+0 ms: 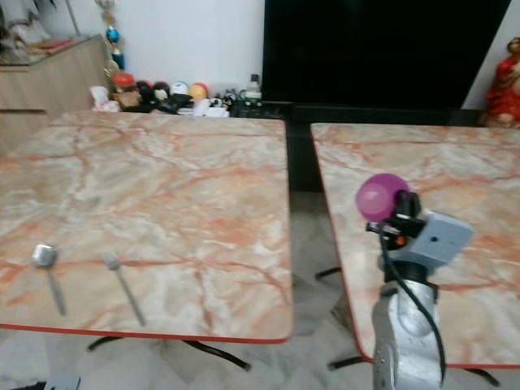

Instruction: Setting the table

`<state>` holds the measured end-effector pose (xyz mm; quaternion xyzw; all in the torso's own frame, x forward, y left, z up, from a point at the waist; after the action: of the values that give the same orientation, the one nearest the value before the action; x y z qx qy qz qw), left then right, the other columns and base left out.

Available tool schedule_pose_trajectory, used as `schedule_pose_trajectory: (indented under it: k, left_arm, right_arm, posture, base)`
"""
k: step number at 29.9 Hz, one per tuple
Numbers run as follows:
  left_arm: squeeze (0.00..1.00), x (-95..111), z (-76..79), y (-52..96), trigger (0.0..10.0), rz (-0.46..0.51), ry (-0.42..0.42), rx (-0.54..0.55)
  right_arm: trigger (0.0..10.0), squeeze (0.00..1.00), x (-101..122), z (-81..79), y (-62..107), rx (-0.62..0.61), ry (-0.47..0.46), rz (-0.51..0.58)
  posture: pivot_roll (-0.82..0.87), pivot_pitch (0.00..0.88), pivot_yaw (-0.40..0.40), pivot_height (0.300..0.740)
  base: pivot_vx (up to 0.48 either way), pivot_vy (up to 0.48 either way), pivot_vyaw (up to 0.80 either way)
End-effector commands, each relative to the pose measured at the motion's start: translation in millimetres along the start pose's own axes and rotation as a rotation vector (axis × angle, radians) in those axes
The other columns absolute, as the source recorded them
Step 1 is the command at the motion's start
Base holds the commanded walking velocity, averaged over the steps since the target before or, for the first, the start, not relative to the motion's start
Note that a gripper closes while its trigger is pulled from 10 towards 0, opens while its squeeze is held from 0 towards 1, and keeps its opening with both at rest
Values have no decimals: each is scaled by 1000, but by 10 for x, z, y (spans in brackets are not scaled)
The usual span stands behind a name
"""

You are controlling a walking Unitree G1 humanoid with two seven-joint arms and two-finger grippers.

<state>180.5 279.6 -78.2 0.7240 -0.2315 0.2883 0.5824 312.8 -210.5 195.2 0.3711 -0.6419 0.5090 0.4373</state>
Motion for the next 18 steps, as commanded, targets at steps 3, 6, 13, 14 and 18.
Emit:
schedule_pose_trajectory:
  k: [3, 6, 13, 14, 18]
  left_arm:
    - [0, 7, -4, -4, 10000, -3, -7, -2]
    - [0, 9, 1, -5, 10000, -3, -7, -3]
    - [0, 8, 9, -7, 10000, -4, -4, -1]
    - [0, -5, -9, -3, 10000, -9, 1, 13]
    - [0, -12, -10, -1, 10000, -11, 1, 16]
  right_arm:
    - [10000, 0, 45, 40, -23, -13, 10, 16]
    - [10000, 0, 49, 46, -27, -16, 10, 18]
    - [10000, 0, 58, 72, -35, -23, 12, 17]
    - [10000, 0, 57, 76, -36, -25, 9, 17]
    - [10000, 0, 56, 74, -39, -23, 10, 15]
  posture:
    - [-53, 40, 24, 740]
    - [-53, 46, 21, 740]
    - [-53, 58, 14, 740]
    - [-53, 60, 12, 740]
    - [-51, 61, 10, 740]
  base:
    - [0, -469, 0]
    - [0, -465, 0]
    - [0, -458, 0]
    - [0, 0, 0]
    - [0, 0, 0]
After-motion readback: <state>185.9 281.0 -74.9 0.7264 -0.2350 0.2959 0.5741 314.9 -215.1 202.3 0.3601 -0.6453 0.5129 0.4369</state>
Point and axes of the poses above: a point about 5 cm out from each wrist's last joint towards the gripper, its own y axis pointing back from the gripper into the wrist, its own x axis along the axis of the wrist's last joint, z = x × y, the point moved 2 cm from there along -y, pointing out of the wrist towards the gripper, and after that the axes turned 4 degrees about y, right-handed, at the moved point
